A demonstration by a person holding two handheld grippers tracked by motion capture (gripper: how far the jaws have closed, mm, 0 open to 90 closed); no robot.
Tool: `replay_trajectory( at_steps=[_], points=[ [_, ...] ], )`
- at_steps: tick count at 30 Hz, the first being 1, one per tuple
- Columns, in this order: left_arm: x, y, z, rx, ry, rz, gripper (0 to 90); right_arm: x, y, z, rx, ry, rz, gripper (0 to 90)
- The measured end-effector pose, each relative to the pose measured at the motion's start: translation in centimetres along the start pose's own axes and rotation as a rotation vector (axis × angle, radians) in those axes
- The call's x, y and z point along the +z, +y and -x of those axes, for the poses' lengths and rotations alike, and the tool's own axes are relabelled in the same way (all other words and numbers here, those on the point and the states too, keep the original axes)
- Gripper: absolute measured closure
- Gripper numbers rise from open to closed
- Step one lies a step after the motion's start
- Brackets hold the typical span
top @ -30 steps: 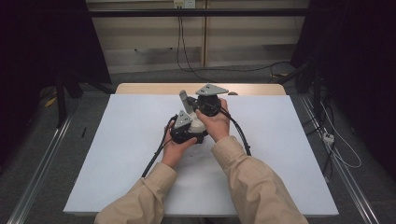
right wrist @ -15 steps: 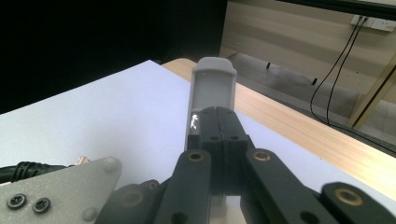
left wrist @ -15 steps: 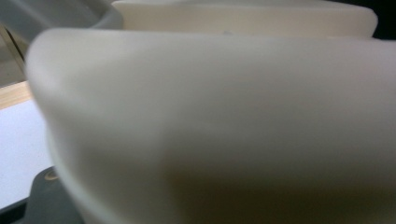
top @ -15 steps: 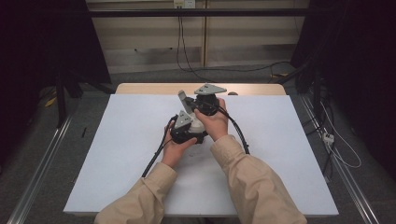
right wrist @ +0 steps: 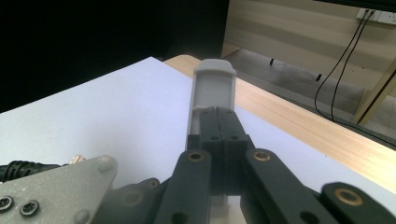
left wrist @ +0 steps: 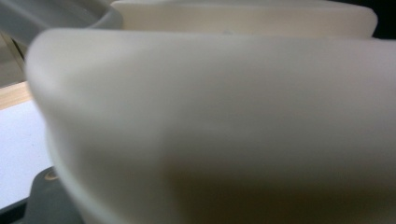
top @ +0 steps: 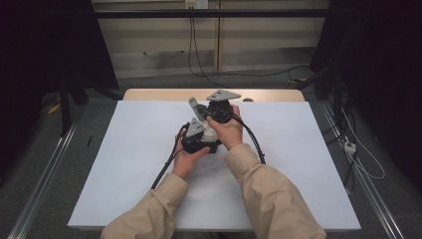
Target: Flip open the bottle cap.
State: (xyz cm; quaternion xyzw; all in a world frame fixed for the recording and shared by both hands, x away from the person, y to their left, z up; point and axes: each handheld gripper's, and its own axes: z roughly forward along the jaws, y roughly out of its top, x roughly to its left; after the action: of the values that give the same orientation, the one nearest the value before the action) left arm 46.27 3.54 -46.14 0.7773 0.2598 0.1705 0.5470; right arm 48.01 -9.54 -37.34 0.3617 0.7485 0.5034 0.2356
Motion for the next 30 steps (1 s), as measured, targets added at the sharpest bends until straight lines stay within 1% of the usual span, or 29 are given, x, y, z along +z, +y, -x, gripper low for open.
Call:
replay_trajectory(
  at_steps=[1,6,7,8,9,14,15,16,21,30],
  points=[
    [-0.02,0.02,-0.01,0.006,0.004,-0.001,18.5,0.01,0.0,0.0,-0.001,-0.001,0.0,90.0],
    [-0.02,0.0,-0.02,0.006,0.003,-0.001,18.5,0.12,-0.08,0.03,0.002,0.001,-0.006,90.0],
    [-0.02,-0.02,0.06,-0.005,0.005,0.001,18.5,0.15,-0.09,0.02,0.004,0.001,-0.006,90.0],
    [-0.03,-0.02,0.05,-0.004,0.004,-0.001,18.5,0.18,-0.1,0.0,0.003,0.001,-0.007,90.0],
    [-0.04,0.01,-0.01,0.007,0.003,-0.002,18.5,0.2,-0.11,0.0,0.0,0.001,-0.009,90.0],
    [-0.02,-0.02,0.06,-0.005,0.006,0.001,18.5,0.37,-0.13,-0.01,0.002,0.001,-0.015,90.0],
    [-0.03,-0.02,0.06,-0.004,0.005,-0.001,18.5,0.4,-0.14,-0.02,0.003,0.0,-0.014,90.0],
    [-0.03,0.0,-0.01,0.006,0.004,-0.001,18.5,0.42,-0.16,-0.02,0.003,0.0,-0.014,90.0],
    [-0.02,0.0,0.03,0.006,0.005,-0.001,18.5,0.45,-0.18,-0.02,0.004,0.001,-0.016,90.0],
    [0.03,-0.02,0.14,-0.005,0.001,0.003,18.5,0.63,-0.32,0.01,0.007,0.004,-0.025,90.0]
  ],
)
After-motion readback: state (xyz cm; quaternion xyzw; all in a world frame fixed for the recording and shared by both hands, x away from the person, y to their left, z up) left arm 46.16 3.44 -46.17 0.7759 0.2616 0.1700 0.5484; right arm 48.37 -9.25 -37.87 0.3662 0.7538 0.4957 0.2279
